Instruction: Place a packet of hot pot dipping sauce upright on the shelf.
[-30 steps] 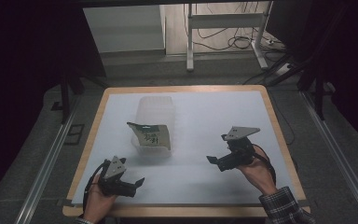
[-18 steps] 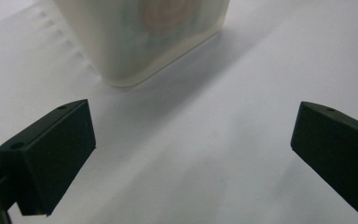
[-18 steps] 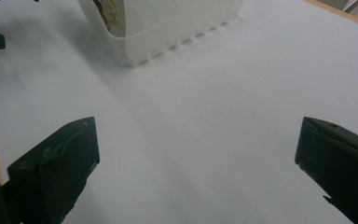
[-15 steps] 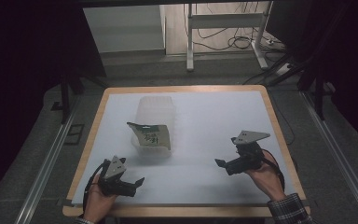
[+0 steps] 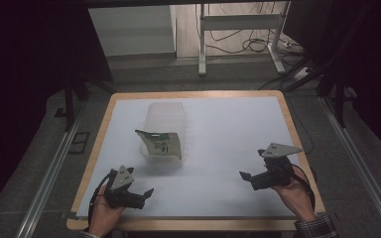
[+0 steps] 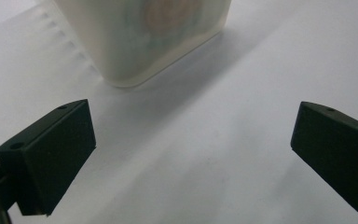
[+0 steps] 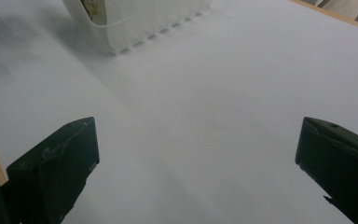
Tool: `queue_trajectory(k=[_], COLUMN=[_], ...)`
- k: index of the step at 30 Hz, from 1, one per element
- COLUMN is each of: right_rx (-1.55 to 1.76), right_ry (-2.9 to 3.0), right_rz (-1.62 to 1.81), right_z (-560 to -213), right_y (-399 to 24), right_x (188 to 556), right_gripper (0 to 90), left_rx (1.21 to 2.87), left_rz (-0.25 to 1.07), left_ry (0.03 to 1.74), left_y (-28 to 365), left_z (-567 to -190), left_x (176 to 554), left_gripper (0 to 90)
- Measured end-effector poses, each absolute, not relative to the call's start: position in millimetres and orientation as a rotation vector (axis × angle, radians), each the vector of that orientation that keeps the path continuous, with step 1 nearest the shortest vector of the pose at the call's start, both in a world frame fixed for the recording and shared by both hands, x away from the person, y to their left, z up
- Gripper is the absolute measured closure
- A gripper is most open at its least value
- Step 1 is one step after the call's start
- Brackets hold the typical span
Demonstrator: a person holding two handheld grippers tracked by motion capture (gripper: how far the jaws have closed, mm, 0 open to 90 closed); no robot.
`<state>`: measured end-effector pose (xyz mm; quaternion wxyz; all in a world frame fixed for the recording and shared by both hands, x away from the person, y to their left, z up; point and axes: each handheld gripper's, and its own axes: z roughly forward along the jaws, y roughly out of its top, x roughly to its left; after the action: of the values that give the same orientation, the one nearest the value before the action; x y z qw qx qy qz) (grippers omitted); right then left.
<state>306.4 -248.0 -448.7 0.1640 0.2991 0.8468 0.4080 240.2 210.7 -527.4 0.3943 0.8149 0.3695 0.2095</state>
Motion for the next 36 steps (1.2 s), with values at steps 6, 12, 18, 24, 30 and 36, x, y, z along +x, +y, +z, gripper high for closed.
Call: queue_trajectory(k=[6,12,18,24,30,36], right_rx=[0.871,0.908,0.939,0.953,0.971,0.995], right_ry=[2.392,2.359,2.339,2.329,2.326,2.338], right_rz=[1.146,1.136,1.109,1.089,1.065,1.029], right_z=[-451,-456,-462,-468,-474,-485], right_y=[-260,-275,-288,-295,-301,-305], right_x=[301,296,291,288,287,289], right_gripper=[0.0,0.0,0.0,0.0,0.0,0.0], left_rx=[2.067,2.068,2.07,2.072,2.069,2.076], left_rz=[0.53,0.53,0.532,0.532,0.53,0.527], left_ry=[0.939,0.94,0.941,0.941,0.94,0.938], left_y=[210,210,210,210,210,210], left_z=[-528,-528,-528,-528,-528,-528], left_x=[240,240,240,240,240,240], left_gripper=[0.0,0.0,0.0,0.0,0.0,0.0])
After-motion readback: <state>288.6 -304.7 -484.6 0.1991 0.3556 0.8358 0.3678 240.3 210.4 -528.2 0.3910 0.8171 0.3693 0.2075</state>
